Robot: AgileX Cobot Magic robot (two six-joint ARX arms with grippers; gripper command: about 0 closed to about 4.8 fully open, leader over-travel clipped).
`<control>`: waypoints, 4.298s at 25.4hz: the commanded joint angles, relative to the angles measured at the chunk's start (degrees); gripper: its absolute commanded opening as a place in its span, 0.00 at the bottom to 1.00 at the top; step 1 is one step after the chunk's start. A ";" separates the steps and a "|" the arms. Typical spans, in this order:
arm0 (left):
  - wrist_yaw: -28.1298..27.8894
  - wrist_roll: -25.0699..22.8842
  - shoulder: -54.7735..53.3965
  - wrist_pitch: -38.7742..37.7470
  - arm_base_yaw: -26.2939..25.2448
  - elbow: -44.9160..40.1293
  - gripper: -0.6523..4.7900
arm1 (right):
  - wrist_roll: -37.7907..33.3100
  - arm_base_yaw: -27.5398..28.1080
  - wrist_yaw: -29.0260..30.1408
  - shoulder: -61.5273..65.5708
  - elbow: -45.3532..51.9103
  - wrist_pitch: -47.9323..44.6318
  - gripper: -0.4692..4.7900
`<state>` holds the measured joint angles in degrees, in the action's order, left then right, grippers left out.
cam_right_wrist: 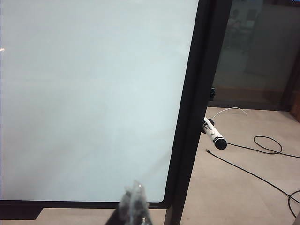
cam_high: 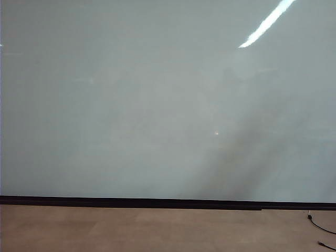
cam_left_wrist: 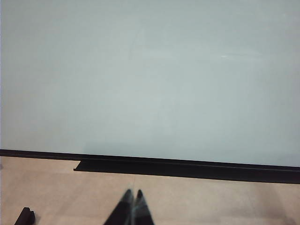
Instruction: Pick up the pen on the shelf to the right of the whiteboard and draw a cross mark.
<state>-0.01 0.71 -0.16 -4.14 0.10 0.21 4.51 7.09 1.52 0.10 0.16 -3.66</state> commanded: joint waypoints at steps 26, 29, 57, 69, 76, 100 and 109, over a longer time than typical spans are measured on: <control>0.20 -0.26 -0.02 0.13 0.02 0.17 0.11 | 0.42 0.07 -4.55 -0.02 -0.26 -1.29 0.07; 0.20 -0.26 -0.02 0.13 0.02 0.17 0.11 | 0.44 0.20 -4.59 -0.02 -0.24 -0.72 0.09; 0.20 -0.24 -0.02 0.13 0.02 0.17 0.11 | 2.51 0.24 -13.40 2.38 -0.33 -4.46 0.69; 0.17 -0.26 -0.02 0.13 0.02 0.17 0.11 | 4.17 0.70 -15.56 17.40 -7.06 -7.69 0.87; 0.20 -0.26 -0.02 0.13 0.02 0.17 0.11 | 5.73 6.86 -5.29 30.16 -9.64 -20.72 0.94; 0.20 -0.24 -0.02 0.11 0.02 0.17 0.11 | 1.38 23.28 22.53 79.23 -14.62 -70.55 0.91; 0.20 -0.26 -0.02 0.07 0.02 0.17 0.11 | 1.25 23.34 26.60 97.72 -23.56 -77.16 0.91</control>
<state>-0.01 0.71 -0.19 -4.16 0.10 0.21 5.87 30.46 27.18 96.84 -22.44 -79.46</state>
